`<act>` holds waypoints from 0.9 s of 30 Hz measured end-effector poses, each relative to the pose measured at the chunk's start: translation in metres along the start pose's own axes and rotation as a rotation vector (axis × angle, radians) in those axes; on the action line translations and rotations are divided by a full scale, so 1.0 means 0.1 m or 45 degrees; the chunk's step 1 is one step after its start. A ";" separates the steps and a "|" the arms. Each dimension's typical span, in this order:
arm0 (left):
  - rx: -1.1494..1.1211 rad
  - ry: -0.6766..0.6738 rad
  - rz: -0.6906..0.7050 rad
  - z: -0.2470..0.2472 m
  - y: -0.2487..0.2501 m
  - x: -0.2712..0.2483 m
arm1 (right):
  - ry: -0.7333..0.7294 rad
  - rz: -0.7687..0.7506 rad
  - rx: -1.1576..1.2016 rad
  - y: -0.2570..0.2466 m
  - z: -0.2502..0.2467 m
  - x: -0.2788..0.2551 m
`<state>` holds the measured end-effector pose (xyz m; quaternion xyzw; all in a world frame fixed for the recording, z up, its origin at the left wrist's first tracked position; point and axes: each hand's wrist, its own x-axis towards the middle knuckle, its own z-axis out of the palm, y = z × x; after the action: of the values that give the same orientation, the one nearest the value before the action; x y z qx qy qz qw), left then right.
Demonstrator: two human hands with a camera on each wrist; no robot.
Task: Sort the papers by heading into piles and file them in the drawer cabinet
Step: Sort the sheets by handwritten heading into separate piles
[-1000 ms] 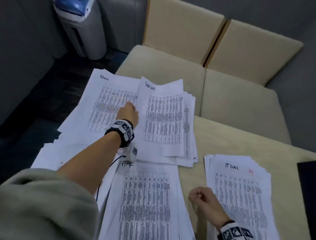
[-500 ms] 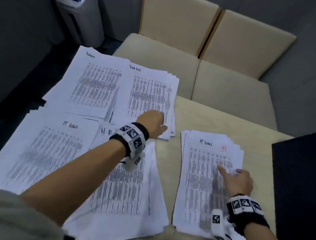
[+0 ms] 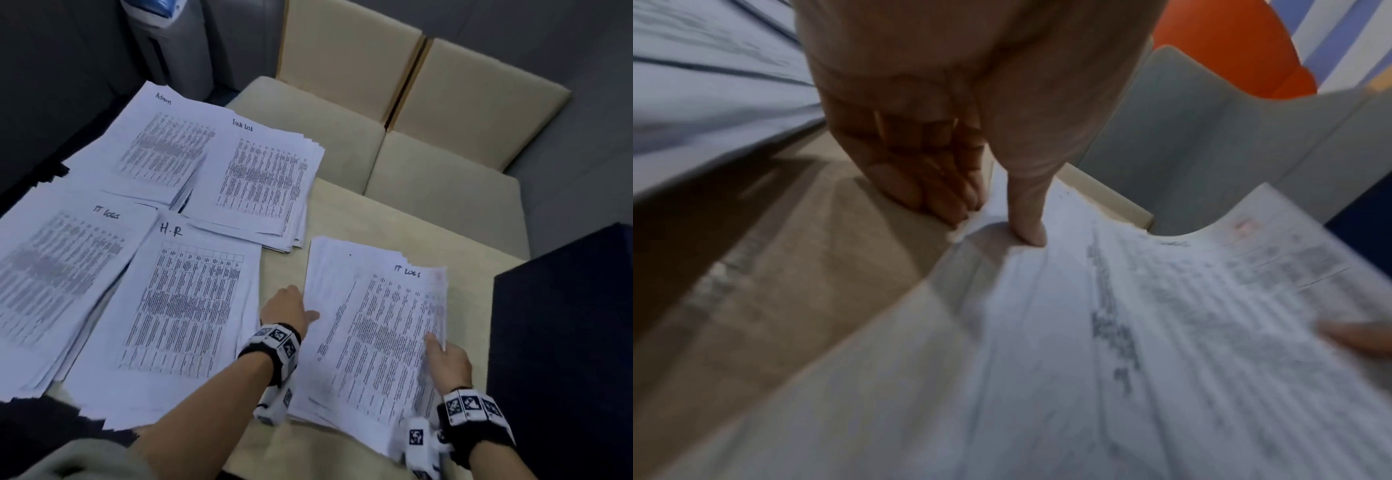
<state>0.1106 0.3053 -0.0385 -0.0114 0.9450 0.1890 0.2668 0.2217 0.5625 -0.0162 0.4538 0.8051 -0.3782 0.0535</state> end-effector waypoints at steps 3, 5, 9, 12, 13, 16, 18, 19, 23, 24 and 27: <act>-0.038 0.042 -0.030 0.02 0.02 -0.01 | 0.073 -0.004 0.123 0.11 -0.14 0.07; -0.026 0.132 0.020 0.02 0.08 -0.03 | 0.049 -0.035 0.270 0.18 -0.18 0.11; -0.007 0.180 0.272 0.06 0.26 -0.05 | -0.047 0.045 0.624 0.18 -0.24 0.10; 0.046 0.086 0.267 0.13 0.34 -0.06 | -0.231 0.129 0.861 0.22 -0.22 0.09; 0.041 0.077 0.235 0.16 0.35 -0.06 | -0.302 0.149 0.919 0.25 -0.21 0.09; -0.071 0.014 0.175 0.20 0.34 -0.06 | -0.432 0.201 1.039 0.29 -0.19 0.05; -0.111 -0.018 0.180 0.20 0.32 -0.07 | -0.435 0.192 1.039 0.29 -0.17 0.03; -0.153 -0.015 0.186 0.19 0.31 -0.07 | -0.408 0.190 1.015 0.29 -0.16 0.03; -0.412 -0.014 0.196 0.19 0.26 -0.10 | -0.326 0.258 0.957 0.33 -0.13 0.08; -0.478 -0.020 0.187 0.18 0.25 -0.11 | -0.331 0.274 0.965 0.34 -0.12 0.09; -0.638 -0.040 0.169 0.15 0.24 -0.12 | -0.326 0.313 0.996 0.36 -0.12 0.10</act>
<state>0.1258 0.3320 -0.0361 -0.0122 0.8630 0.4346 0.2573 0.2464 0.5879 -0.0325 0.4818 0.5279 -0.6991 0.0215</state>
